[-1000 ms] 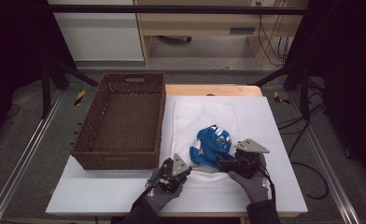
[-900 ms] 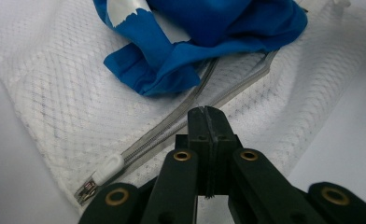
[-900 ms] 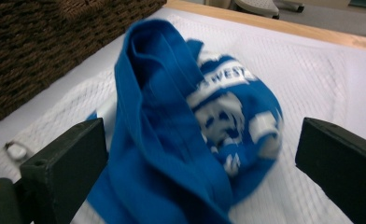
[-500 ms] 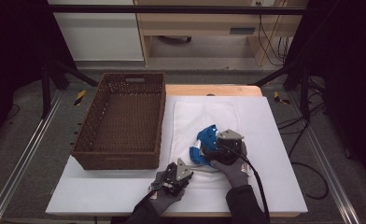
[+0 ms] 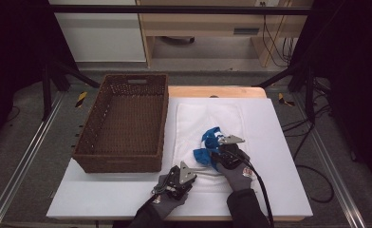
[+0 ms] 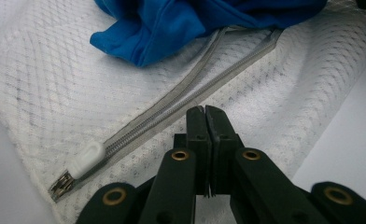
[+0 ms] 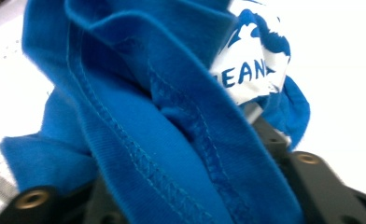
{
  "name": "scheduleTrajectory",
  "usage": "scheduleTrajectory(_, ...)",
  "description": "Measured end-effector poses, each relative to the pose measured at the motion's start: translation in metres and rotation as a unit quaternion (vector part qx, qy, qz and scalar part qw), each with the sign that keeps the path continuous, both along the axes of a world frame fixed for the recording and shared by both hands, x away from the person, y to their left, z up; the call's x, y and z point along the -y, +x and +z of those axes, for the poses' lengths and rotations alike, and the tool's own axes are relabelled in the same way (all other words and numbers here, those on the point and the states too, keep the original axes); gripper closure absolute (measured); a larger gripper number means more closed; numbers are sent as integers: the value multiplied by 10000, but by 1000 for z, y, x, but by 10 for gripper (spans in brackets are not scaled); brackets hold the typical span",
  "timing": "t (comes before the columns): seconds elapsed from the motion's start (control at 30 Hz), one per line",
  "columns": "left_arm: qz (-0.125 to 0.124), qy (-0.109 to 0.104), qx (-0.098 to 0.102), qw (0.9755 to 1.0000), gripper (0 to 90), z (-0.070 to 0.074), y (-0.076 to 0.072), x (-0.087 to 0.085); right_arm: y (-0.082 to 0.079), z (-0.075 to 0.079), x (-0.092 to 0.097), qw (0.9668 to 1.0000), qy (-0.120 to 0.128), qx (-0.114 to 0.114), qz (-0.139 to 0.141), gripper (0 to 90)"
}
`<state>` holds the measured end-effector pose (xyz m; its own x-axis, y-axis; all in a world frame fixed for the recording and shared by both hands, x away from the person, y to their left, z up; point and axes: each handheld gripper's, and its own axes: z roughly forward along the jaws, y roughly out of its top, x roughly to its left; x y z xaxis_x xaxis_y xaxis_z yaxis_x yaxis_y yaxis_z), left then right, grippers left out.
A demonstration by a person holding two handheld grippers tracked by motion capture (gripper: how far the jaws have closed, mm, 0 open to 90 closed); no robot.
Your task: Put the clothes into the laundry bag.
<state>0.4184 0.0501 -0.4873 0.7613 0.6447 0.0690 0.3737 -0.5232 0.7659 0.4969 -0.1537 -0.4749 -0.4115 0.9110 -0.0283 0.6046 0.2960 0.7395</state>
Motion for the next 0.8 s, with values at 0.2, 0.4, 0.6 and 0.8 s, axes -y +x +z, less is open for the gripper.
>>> scheduleTrajectory(0.2, -6, 6, 0, 10000, 884, 0, 0, 0, -7, 12, 16, 9993, 338, 132, -68, 652)
scheduleTrajectory(0.4, -7, 13, 7, 10000, 884, 0, 0, 0, -19, 41, 43, 9965, 603, 527, -245, 653)
scheduleTrajectory(0.6, -3, 26, 23, 10000, 884, 0, 0, 0, -31, 73, 85, 9914, 683, 916, -643, 652)
scheduleTrajectory(0.8, -4, 37, 37, 10000, 884, 0, -1, 0, -36, 78, 117, 9886, 543, 979, -1006, 650)
